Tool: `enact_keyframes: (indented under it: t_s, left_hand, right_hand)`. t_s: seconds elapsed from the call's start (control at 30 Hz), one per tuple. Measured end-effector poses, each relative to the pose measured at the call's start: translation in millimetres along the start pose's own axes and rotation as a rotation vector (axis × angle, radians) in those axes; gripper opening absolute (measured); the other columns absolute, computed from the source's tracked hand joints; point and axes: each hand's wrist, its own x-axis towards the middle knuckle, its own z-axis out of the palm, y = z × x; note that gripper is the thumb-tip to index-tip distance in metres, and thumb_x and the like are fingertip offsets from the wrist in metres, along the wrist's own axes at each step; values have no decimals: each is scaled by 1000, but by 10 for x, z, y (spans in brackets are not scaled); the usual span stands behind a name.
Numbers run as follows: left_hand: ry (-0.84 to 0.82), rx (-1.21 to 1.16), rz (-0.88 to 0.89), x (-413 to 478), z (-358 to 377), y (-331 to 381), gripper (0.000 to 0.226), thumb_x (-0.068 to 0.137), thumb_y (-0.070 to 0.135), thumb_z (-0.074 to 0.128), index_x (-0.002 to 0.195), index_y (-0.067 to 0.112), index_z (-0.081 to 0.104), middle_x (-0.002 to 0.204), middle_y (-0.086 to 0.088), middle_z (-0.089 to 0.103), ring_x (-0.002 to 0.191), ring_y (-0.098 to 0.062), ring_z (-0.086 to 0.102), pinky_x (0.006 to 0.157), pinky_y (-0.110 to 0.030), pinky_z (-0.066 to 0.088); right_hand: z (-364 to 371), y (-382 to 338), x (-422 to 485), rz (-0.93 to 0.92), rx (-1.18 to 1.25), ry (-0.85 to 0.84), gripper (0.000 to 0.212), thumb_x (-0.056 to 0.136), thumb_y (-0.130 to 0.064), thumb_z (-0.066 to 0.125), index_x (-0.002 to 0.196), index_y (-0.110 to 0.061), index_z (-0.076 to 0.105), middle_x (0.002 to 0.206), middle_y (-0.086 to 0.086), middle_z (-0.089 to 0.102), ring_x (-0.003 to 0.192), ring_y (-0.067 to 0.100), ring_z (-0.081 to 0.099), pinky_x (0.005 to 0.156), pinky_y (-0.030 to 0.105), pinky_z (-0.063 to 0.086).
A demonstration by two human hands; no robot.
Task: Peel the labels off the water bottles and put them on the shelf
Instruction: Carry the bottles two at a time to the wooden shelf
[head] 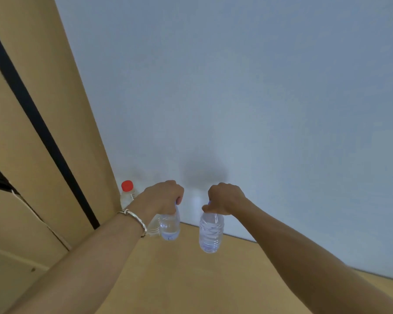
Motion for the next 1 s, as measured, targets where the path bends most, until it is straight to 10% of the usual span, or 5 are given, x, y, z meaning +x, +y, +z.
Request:
enact_keyframes:
  t_s: [1.0]
  left_hand:
    - [-125, 305, 243, 757, 516, -308, 43, 82, 13, 64, 124, 12, 50, 118, -8, 54, 106, -25, 58, 78, -31, 46]
  right_hand:
    - [338, -485, 490, 160, 59, -65, 34, 82, -42, 63, 102, -15, 68, 100, 4, 66, 81, 23, 59, 67, 27, 40]
